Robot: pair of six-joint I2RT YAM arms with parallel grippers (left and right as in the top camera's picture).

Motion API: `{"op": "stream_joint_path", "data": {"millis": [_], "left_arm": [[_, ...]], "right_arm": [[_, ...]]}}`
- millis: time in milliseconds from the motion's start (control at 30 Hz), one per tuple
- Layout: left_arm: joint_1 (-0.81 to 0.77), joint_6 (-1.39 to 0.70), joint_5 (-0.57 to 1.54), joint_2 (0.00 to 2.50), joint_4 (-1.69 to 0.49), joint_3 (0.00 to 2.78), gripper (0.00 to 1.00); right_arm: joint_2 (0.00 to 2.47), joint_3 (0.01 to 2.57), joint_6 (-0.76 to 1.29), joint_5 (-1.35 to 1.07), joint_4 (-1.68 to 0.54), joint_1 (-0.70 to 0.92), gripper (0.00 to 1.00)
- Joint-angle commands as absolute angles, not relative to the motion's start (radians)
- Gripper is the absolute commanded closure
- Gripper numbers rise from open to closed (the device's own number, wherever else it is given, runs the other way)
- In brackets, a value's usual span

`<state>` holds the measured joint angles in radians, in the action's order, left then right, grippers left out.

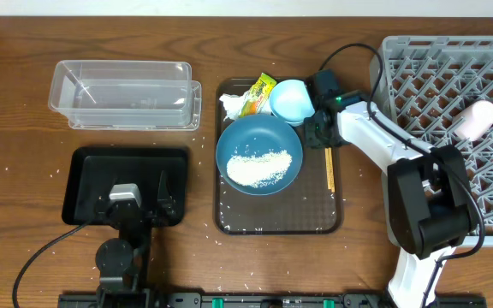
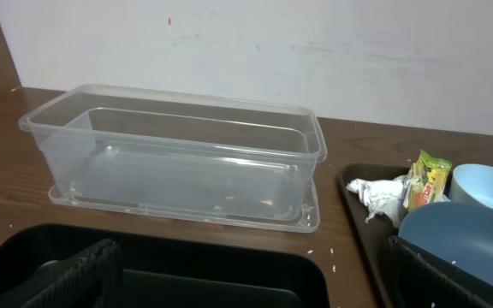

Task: Sort waste into correct bins and load items into the dishwasher rack
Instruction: 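Move the right gripper to the chopsticks and grasp them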

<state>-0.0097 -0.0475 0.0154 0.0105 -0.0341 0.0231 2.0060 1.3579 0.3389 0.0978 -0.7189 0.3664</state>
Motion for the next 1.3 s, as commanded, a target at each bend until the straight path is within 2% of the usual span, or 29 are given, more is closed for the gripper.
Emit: {"op": "stream_joint_path", "data": {"millis": [0,1267], "left_arm": [[-0.010,-0.035,-0.012,0.005,-0.070,0.004,0.02],[-0.010,-0.035,-0.012,0.005,-0.071,0.004,0.02]], "right_arm": [[2.016,1.341,0.363,0.097,-0.714,0.376,0.76],[2.014,1.349,0.340,0.131,-0.703,0.351,0.76]]}}
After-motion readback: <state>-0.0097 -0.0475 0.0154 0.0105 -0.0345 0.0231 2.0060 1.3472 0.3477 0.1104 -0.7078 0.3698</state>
